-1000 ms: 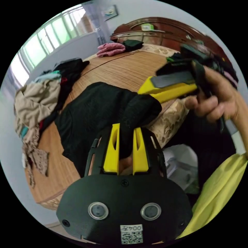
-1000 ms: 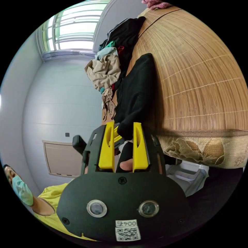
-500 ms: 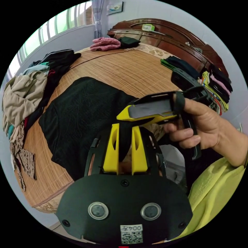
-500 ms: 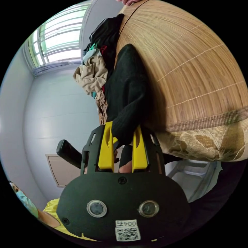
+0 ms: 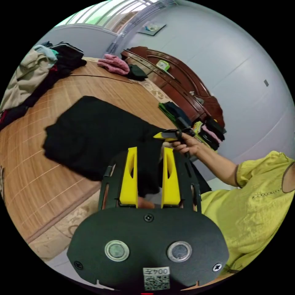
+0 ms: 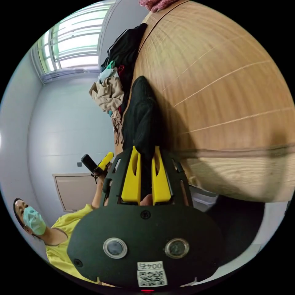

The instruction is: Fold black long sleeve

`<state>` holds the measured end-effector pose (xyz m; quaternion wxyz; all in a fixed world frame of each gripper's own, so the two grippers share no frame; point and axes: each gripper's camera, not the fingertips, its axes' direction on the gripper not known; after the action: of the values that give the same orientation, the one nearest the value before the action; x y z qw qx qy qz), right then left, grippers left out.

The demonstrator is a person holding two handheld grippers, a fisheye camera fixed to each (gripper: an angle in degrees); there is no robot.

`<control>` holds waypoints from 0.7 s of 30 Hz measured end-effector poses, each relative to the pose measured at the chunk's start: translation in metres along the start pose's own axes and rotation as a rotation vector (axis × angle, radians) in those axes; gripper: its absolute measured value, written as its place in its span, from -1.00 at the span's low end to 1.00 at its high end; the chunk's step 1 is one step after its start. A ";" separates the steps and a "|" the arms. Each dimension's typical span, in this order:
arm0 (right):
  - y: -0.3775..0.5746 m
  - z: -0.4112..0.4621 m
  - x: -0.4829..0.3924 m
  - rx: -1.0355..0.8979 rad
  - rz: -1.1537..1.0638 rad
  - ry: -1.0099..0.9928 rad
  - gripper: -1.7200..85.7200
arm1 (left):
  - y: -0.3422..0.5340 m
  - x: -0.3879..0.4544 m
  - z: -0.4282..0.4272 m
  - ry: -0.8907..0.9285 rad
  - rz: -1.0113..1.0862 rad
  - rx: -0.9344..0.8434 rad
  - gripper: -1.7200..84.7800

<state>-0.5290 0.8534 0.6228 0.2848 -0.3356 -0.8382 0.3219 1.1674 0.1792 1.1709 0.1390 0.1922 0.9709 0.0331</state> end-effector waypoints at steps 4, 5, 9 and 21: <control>-0.016 -0.058 0.036 0.016 0.030 0.004 -0.81 | -0.011 -0.044 -0.019 -0.130 -0.086 0.003 -0.62; -0.017 -0.064 0.041 0.025 0.035 -0.002 -0.81 | -0.017 -0.059 -0.023 -0.168 -0.114 0.005 -0.60; -0.009 -0.086 0.069 0.066 0.054 -0.072 -0.76 | -0.042 -0.121 -0.023 -0.111 -0.254 -0.010 -0.53; 0.031 -0.131 0.111 0.228 0.007 -0.196 -0.59 | -0.112 -0.215 -0.002 0.137 -0.447 -0.125 -0.44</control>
<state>-0.4949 0.9996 0.7116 0.2365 -0.2712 -0.8188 0.4473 1.3171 -0.0063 1.2147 0.0881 -0.0392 0.9926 0.0743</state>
